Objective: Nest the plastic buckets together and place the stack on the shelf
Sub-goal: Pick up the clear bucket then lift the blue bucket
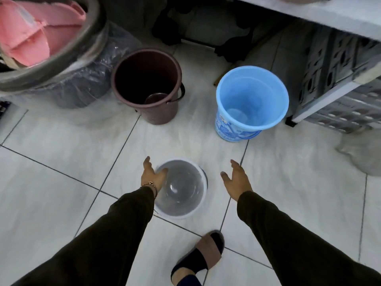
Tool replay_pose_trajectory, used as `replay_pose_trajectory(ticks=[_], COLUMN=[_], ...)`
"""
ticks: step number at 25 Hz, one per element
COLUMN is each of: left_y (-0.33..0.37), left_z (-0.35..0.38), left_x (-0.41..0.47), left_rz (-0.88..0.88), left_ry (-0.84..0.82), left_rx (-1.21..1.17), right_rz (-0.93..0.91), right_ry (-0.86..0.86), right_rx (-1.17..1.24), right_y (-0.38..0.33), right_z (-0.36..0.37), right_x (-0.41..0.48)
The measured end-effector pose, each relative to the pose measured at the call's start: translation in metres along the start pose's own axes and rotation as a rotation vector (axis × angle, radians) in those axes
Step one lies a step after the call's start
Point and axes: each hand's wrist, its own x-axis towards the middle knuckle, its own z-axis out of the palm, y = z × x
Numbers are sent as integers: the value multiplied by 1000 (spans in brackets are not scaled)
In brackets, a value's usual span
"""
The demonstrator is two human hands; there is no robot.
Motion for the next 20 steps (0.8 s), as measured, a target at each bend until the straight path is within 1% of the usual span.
replay_pose_trajectory(ticks=[2,3,5,7,8,10,12,13,15,16,17,18,19,20], left_y=[42,60,101,145,163,188,198,198,191,187,182,179,177,178], left_z=[22,34,71,116,138,177,200,203,200,192,181,168,152,136], left_x=[3,9,26,45,55,77,87,85,72,58,44,28,11,-7], left_rz=[84,102,120,84,59,55,53,18,-42,-65,-85,-109,-135,-160], left_ry=[-37,-72,-166,-282,-322,-328,-264,-226,-147,-126,-128,-136,-137,-134], left_rx=[-33,-46,-69,-150,-185,-195,-139,-112,-81,-117,-205,-299,-373,-424], right_rz=[162,213,275,300,300,298,304,288,233,220,224,277,374,455], right_ry=[134,190,281,326,317,266,208,205,257,287,296,266,191,68], right_rx=[271,366,495,571,600,656,667,638,579,577,618,707,803,896], right_y=[-9,-14,-19,-22,-23,-22,-19,-18,-19,-20,-24,-31,-43,-56], right_z=[-33,-48,-81,-110,-119,-130,-129,-128,-128,-128,-129,-130,-132,-133], right_x=[19,31,62,98,115,143,153,150,134,121,106,88,69,51])
